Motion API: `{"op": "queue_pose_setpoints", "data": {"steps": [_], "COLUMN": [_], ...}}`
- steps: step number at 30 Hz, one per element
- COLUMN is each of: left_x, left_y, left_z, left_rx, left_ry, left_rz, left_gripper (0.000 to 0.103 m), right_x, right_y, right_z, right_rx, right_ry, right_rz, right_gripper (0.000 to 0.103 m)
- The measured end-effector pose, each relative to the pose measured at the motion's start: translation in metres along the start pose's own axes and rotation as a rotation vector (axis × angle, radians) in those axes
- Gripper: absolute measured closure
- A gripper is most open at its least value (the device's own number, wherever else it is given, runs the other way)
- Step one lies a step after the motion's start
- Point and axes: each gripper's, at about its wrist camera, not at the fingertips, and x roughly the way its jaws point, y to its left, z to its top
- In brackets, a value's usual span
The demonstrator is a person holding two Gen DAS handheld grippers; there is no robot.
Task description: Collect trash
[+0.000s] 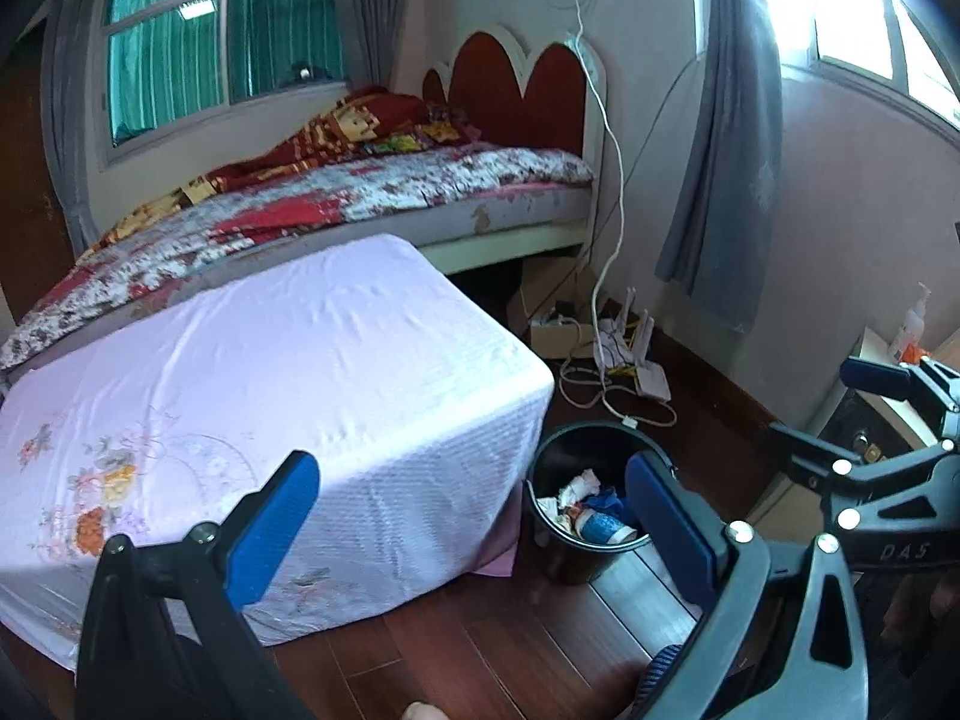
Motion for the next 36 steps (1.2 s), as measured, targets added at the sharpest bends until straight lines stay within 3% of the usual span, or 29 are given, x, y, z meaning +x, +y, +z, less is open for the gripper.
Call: {"op": "queue_pose_setpoints", "data": {"steps": [12,36], "left_x": [-0.031,-0.03], "left_y": [-0.001,-0.001], "left_z": [0.004,0.014], "left_rx": [0.018,0.022], "left_ry": [-0.08,-0.094], "left_rz": [-0.005,0.006], "left_gripper": [0.001,0.001], "right_x": [-0.049,-0.047], "right_y": [-0.007,-0.01], "right_z": [0.003,0.009], "right_rx": [0.045,0.046], "right_ry": [-0.09,-0.091], "right_rz": [-0.03,-0.021], "right_gripper": [0.0,0.0]}}
